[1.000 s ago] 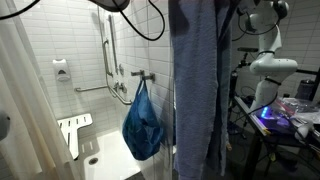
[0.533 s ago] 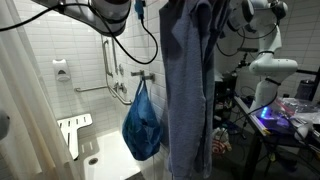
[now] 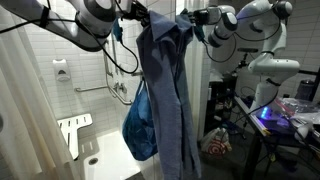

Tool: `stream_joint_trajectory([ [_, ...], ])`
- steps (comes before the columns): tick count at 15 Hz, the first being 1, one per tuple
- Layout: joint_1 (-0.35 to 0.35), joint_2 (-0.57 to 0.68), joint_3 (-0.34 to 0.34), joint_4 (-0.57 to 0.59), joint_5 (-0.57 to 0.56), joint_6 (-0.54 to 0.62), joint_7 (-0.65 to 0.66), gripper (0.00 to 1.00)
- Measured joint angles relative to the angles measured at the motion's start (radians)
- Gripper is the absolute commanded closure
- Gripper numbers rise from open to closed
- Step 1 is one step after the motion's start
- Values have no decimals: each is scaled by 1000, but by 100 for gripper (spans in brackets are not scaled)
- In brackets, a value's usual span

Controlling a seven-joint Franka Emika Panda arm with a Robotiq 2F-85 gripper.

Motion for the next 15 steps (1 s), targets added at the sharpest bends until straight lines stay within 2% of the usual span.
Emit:
stream_joint_trajectory([
  [4, 137, 45, -34, -30, -158, -19, -62, 99],
  [8, 297, 116, -96, -5, -302, -169, -143, 99],
  [12, 459, 195, -156, 73, -303, -419, -279, 99],
  [15, 503, 216, -168, 146, -246, -558, -328, 99],
])
